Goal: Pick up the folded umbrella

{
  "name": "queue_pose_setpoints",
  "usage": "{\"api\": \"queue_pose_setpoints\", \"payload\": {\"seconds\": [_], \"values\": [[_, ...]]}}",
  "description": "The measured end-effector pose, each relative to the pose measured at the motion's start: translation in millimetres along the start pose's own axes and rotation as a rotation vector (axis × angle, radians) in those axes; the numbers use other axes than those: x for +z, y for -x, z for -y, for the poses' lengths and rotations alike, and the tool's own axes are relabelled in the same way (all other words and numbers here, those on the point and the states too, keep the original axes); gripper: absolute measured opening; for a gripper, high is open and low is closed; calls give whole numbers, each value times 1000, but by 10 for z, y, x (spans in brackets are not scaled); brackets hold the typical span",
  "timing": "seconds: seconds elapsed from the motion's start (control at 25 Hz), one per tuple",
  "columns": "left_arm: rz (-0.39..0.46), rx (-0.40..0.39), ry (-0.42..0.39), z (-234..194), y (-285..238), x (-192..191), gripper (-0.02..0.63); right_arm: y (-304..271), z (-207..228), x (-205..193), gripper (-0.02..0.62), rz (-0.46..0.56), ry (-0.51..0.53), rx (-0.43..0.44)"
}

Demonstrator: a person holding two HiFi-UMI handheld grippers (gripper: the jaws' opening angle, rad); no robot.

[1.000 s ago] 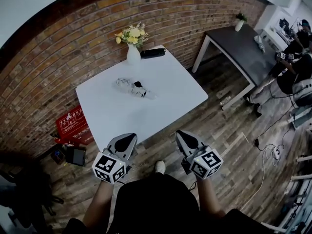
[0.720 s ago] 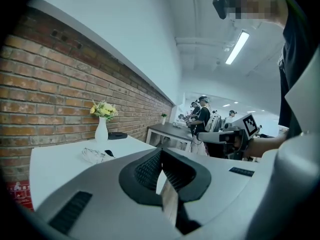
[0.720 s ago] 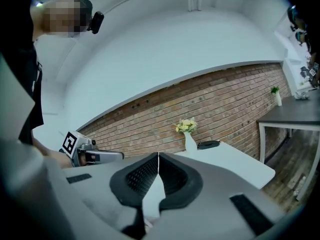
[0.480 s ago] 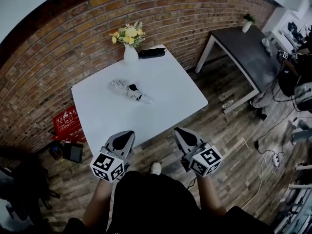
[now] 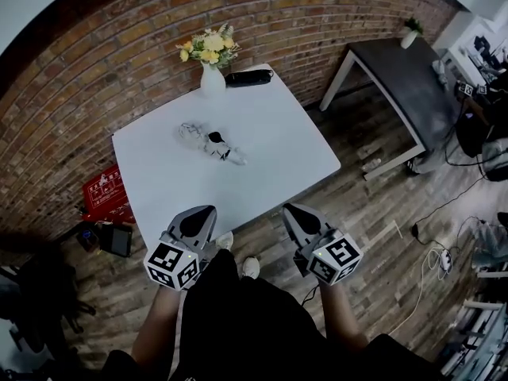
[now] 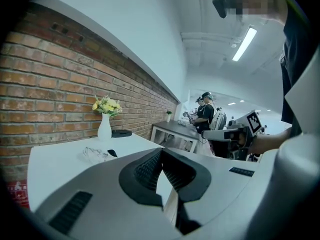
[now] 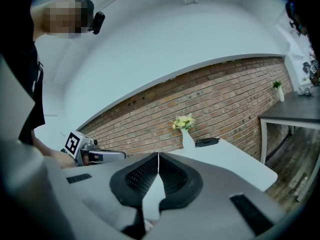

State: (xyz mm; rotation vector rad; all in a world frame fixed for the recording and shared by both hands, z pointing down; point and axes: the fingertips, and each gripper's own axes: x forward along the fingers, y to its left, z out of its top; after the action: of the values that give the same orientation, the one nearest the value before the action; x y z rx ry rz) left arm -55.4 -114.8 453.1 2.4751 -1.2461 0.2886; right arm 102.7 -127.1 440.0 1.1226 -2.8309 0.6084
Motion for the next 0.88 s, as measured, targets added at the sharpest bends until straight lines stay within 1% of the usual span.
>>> {"api": "queue_pose_setpoints", "payload": {"seconds": [0.12,0.36,0.48,0.56,0.68,0.88], "values": [[-15,-15,-25,-79,-104,32,15,-85,-1,36,23,19,-25,2],[-104,-64,-162,-242,-447,2,15,-329,25,-8,23,-2,-18,-13],[-118,-123,-180,-306,-622,1,15,-477,52,-67,23,-23,22,-40],[-133,-150,-209,-356,-749,-6,15,-580,60,-137,23,-40,53,-52],[-178,-176,-302,-445,-951,-62,15,-713,80,-254,23,-59,62,-61],[-270,-238,-483,-601,-1277,-169,17,-937,156,-417,23,-79,18,-87]]}}
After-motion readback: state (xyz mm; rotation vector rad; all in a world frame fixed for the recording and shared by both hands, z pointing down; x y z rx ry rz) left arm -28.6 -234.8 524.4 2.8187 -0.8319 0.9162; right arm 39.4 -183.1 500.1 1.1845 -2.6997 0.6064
